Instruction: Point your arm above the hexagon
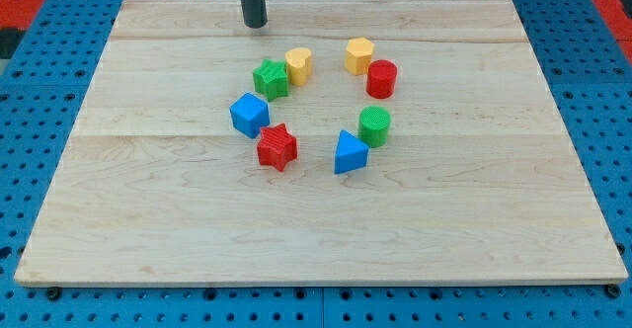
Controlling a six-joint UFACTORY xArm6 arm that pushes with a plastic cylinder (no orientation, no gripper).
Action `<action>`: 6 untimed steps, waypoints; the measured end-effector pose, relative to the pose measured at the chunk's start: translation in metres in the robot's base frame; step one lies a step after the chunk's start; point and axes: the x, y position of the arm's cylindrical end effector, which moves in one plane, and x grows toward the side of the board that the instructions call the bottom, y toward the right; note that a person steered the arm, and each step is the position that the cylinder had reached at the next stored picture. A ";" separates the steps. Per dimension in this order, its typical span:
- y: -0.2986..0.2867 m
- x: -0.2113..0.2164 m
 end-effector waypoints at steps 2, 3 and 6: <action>0.040 -0.018; 0.090 -0.025; 0.126 0.067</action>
